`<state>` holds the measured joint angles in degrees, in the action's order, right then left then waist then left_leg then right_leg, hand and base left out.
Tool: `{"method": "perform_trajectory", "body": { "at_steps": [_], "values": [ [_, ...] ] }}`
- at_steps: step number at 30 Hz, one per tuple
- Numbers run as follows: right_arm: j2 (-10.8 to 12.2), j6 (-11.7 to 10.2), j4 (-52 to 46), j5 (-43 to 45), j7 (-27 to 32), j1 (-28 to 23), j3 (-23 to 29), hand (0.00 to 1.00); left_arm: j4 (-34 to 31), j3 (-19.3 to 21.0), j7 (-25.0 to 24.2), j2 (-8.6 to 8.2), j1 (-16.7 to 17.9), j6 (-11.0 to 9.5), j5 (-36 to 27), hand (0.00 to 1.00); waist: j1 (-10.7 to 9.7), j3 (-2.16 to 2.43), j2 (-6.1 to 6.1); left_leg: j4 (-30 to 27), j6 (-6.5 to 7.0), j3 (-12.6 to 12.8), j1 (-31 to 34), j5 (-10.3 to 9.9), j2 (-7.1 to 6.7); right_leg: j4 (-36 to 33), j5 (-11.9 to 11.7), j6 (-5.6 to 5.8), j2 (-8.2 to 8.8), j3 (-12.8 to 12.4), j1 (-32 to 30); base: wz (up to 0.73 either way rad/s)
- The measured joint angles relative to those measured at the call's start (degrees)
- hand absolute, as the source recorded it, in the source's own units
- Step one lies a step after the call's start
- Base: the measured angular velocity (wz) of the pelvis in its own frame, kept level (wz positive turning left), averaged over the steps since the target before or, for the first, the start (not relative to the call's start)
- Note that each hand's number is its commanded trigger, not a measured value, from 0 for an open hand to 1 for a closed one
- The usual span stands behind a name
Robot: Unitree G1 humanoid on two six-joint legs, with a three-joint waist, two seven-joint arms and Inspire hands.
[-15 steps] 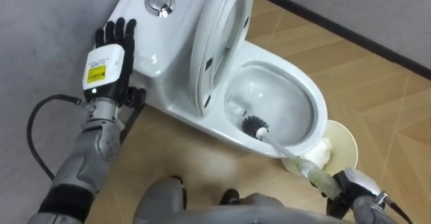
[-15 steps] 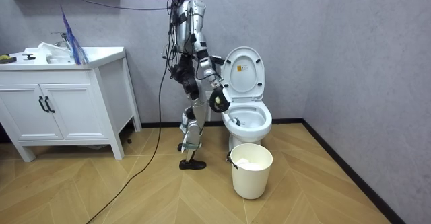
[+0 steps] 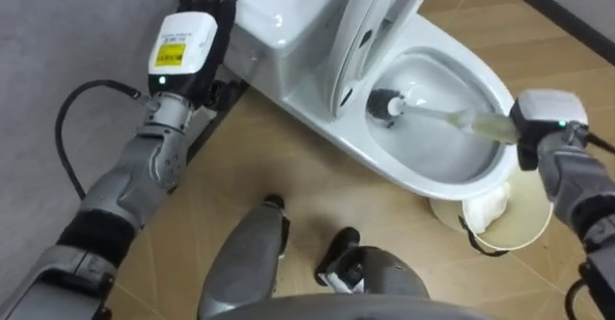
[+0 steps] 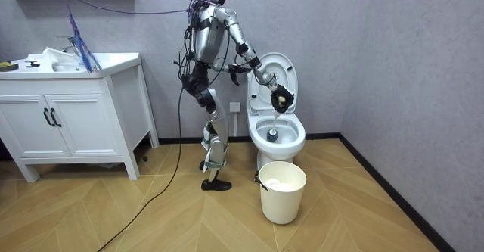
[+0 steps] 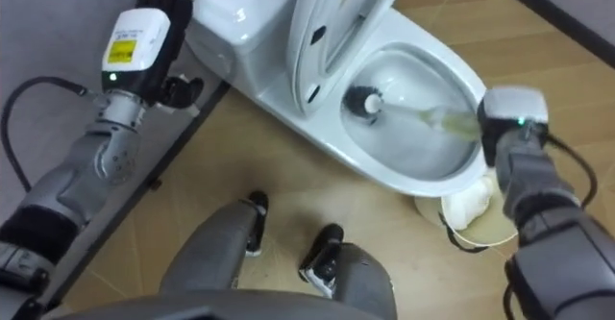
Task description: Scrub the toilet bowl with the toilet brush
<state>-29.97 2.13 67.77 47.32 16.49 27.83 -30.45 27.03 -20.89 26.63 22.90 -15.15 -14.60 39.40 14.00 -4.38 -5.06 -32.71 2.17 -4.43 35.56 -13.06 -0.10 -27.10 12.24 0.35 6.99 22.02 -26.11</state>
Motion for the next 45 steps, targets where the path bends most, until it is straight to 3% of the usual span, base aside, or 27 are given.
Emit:
{"method": "perform_trajectory", "body": {
  "at_steps": [1,6,10,15,20,23,26,28,30,34,41,45],
  "values": [
    [0.1,0.5,1.0,-0.1,0.2,1.0,-0.7,1.0,0.0,-0.4,0.3,-0.01,-0.8,-0.4,-1.3,0.0,0.8,-0.06,-0.08,0.0,0.05,0.2,0.9,0.1,0.04,-0.2,-0.1,-0.09,0.06,-0.2,-1.1,-0.08],
    [-0.1,1.2,1.4,-8.8,1.3,1.6,-0.8,1.0,-0.2,-0.6,2.0,0.58,-1.4,-0.8,-1.8,0.0,0.6,-0.09,-0.04,0.0,0.13,0.3,2.9,0.4,-0.15,-1.1,0.0,-0.07,0.65,0.0,-3.5,0.0],
    [0.1,1.6,3.7,-13.7,2.2,3.2,3.2,1.0,-0.2,-0.6,3.4,0.57,-2.1,-0.4,-1.6,0.0,0.4,-0.31,0.41,-0.6,0.36,0.7,4.8,0.6,-0.29,-1.8,0.0,-0.06,0.84,-0.6,-5.5,-0.06],
    [0.1,1.6,5.3,-12.4,2.8,4.7,4.2,1.0,-0.3,-1.0,3.8,0.42,-2.7,1.7,-1.3,0.0,-1.1,-0.74,1.06,-0.9,0.71,0.6,4.9,0.9,-1.04,-3.9,0.4,0.01,1.98,-0.6,-6.2,0.05],
    [-0.2,1.8,5.2,-3.7,4.3,5.2,2.4,1.0,0.6,-1.7,3.1,0.46,-3.8,3.1,-1.6,0.0,-1.0,-1.25,2.01,-1.0,0.86,1.3,4.9,1.2,-1.61,-5.8,0.6,0.06,2.85,-1.4,-7.4,-0.04],
    [-0.1,2.5,5.0,3.0,4.7,5.2,-0.4,1.0,0.6,-1.9,3.2,0.39,-4.1,3.2,-1.7,0.0,-0.9,-1.18,3.08,-1.1,0.82,1.2,5.7,1.3,-1.61,-5.5,0.6,0.02,2.76,-1.1,-8.0,0.01],
    [0.2,5.4,2.5,5.7,6.0,3.3,-3.5,1.0,0.6,-2.4,3.5,0.27,-3.6,3.1,-1.7,0.0,-0.7,-0.85,4.25,-1.0,0.89,1.3,5.5,1.4,-1.61,-5.5,0.6,0.02,2.81,-1.0,-7.9,0.0],
    [0.3,7.2,1.0,6.2,6.7,1.6,-4.3,1.0,1.3,-2.9,4.5,-0.74,-3.4,3.2,-1.7,0.0,-0.8,-0.72,5.41,-0.8,0.89,1.0,5.2,1.4,-1.66,-5.2,0.6,0.03,2.78,-0.5,-7.2,0.08],
    [0.5,7.9,0.8,6.1,6.9,0.3,-4.2,1.0,2.4,-3.0,5.3,-1.97,-2.8,3.4,-1.7,0.0,-0.9,-0.17,6.29,-0.5,0.89,0.8,4.7,1.4,-1.69,-4.5,0.6,0.05,2.76,0.0,-6.4,0.07],
    [0.8,7.9,0.9,3.9,7.3,-1.3,-4.2,1.0,2.9,-3.8,5.2,-2.39,-1.8,5.2,-1.7,0.0,-1.2,0.53,7.4,0.7,0.88,1.1,2.4,1.4,-1.64,-4.4,0.6,0.06,2.89,0.2,-4.7,0.0],
    [0.6,7.8,-0.1,5.1,7.1,-0.9,-3.2,1.0,2.9,-4.1,5.4,-2.48,-1.5,6.6,-2.8,0.0,-1.6,0.62,6.99,1.2,0.59,1.7,1.9,1.6,-1.73,-5.9,0.9,0.3,3.07,-1.6,-5.4,-0.01],
    [1.4,7.9,-6.1,8.4,4.9,-1.9,-3.8,1.0,3.4,-3.0,5.5,-2.12,-1.1,6.8,-3.4,0.0,-2.7,0.64,5.16,1.0,0.52,2.6,1.7,1.7,-1.44,-6.5,1.0,0.25,3.05,-2.0,-5.8,-0.07]
  ]
}}
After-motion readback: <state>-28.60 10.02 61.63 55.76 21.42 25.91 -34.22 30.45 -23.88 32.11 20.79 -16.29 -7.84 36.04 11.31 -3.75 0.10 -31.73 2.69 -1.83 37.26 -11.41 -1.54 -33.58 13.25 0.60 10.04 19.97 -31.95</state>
